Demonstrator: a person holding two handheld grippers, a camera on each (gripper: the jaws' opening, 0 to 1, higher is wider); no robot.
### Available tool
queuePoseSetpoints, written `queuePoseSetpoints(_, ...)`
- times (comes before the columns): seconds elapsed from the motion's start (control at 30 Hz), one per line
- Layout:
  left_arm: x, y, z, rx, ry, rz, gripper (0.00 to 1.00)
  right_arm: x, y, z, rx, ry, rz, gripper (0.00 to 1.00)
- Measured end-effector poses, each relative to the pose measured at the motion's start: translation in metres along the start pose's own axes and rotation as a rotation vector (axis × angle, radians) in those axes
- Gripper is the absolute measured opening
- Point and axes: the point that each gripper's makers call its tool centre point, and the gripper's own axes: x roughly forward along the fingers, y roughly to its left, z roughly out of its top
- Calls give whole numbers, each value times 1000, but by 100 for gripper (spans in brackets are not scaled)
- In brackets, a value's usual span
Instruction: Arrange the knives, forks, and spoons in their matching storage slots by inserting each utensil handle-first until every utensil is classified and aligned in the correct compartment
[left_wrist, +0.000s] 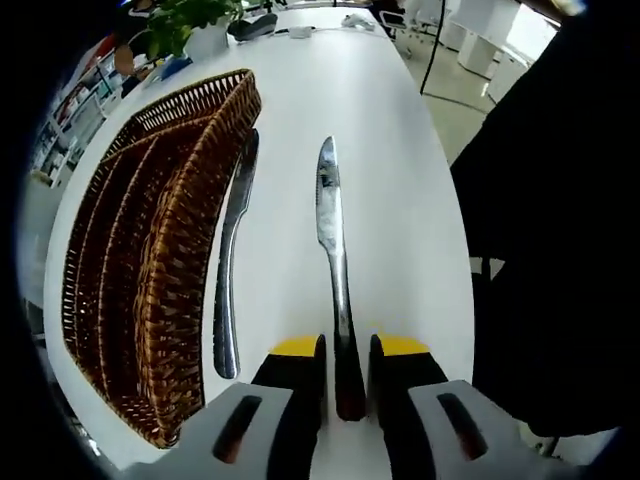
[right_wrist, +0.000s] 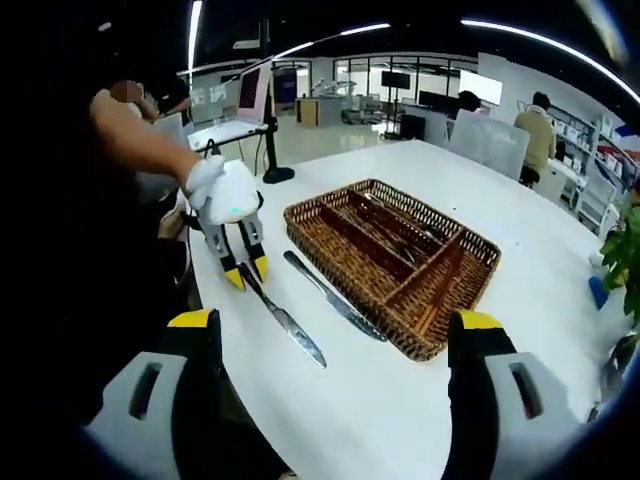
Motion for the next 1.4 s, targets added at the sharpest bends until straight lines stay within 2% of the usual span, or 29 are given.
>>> queuePoseSetpoints(0.07, -1, 3, -1, 35, 11, 19, 14, 4, 7, 2, -20, 9, 20, 96)
queuePoseSetpoints(0.13, -1, 3, 0, 31, 7, 18, 9, 5, 10, 3, -32, 17, 29, 95)
queuePoseSetpoints(0.23, 0, 5, 0, -1, -10, 29, 8, 8, 10, 1, -121, 52, 37, 92)
queuePoseSetpoints(0.3, 0, 4, 0, -8, -22, 36, 8, 13, 11, -5, -128, 91, 64, 92)
queuePoseSetpoints(0.47, 0, 3, 1, -17, -22, 54, 7, 22, 9, -4, -179, 132, 98, 89)
queuePoseSetpoints(0.7, 1, 5, 1, -31, -32, 31, 7, 33, 11, -5, -256, 203, 151, 84)
queuePoseSetpoints(0.87, 2, 4, 2, -30, -29, 25, 7, 40, 12, -19, -283, 289, 204, 84)
queuePoseSetpoints(1.0, 3, 4, 3, -18, 3, 23, 7, 47, 14, -23, -327, 314, 225, 83)
queuePoseSetpoints(1.07, 5, 5, 3, -14, 22, 17, 7, 52, 14, -32, -356, 348, 243, 79)
queuePoseSetpoints(1.13, 4, 6, 3, -32, 38, 7, 7, 58, 14, -39, -378, 354, 252, 76)
queuePoseSetpoints(1.2, 4, 6, 3, -39, 47, 4, 7, 63, 15, -49, -370, 386, 263, 75)
queuePoseSetpoints(1.3, 4, 5, 2, -40, 59, 8, 7, 69, 20, -58, -364, 397, 289, 71)
queuePoseSetpoints(1.4, 4, 5, 1, -41, 53, 8, 7, 77, 23, -68, -385, 414, 316, 62)
